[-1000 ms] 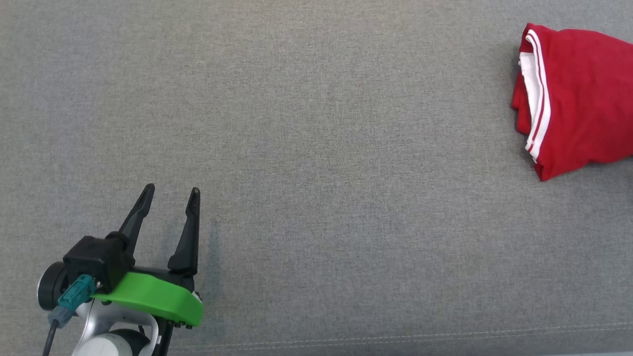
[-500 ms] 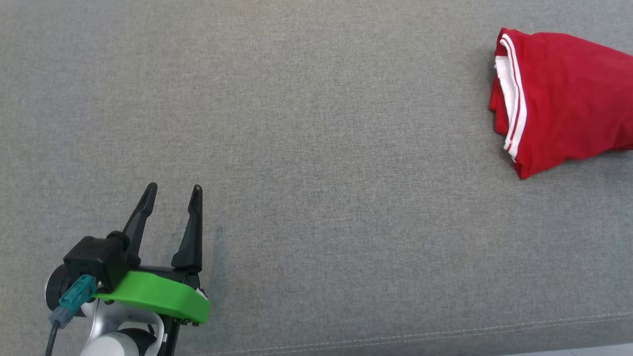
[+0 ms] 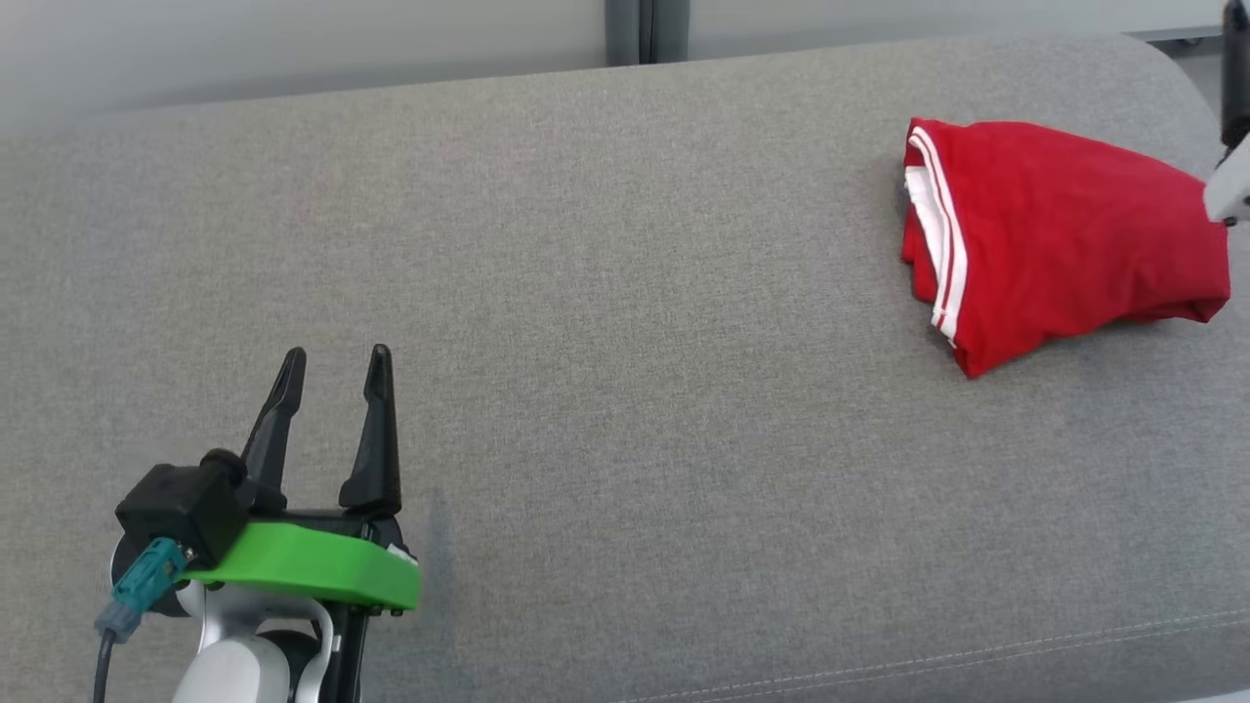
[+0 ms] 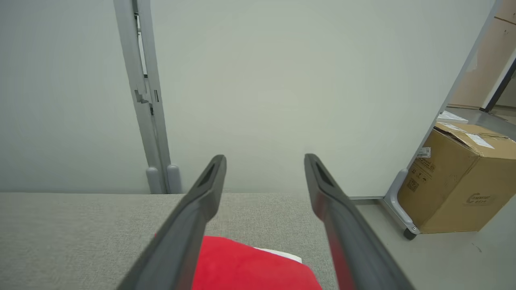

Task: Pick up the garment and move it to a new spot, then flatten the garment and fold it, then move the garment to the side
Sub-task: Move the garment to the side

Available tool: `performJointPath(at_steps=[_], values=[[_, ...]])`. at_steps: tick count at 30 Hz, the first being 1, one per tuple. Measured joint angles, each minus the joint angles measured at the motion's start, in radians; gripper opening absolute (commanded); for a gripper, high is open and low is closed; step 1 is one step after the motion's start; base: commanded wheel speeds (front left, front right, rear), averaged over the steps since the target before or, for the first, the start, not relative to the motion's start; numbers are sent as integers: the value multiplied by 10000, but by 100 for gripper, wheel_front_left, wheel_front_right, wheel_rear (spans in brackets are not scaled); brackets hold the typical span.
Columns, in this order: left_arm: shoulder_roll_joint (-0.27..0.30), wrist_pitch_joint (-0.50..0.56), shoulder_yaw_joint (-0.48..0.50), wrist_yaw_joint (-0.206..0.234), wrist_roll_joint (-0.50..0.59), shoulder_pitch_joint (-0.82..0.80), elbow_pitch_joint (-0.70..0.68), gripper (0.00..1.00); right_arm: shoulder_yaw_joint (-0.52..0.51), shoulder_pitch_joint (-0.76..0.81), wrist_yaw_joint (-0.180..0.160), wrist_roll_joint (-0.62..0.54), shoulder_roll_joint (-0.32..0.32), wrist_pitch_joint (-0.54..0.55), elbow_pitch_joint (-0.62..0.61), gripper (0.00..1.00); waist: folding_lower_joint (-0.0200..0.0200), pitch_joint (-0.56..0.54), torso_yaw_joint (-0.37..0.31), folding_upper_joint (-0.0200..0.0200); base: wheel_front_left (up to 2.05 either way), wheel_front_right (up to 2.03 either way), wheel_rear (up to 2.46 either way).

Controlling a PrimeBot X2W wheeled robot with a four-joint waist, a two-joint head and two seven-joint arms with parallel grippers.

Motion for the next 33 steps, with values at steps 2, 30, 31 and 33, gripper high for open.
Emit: performJointPath(at_steps=[2,30,31,33], values=[[-36,-125,75,2,-65,-1,196,100,115,12,71,-54,176,-8,-138,100,0,-218,-47,0,0,0,0],[-286,-880,481,2,71,627,1918,100,-663,4067,-834,-334,2029,-54,-3833,100,0,-2260,123,0,0,0,0],[-288,-880,497,2,98,629,1944,100,-713,4252,-842,-384,2036,-56,-3983,100,0,-2271,123,0,0,0,0],[-291,-894,523,4,150,659,1981,100,-773,4657,-907,-489,2090,-54,-4261,100,0,-2292,123,0,0,0,0]])
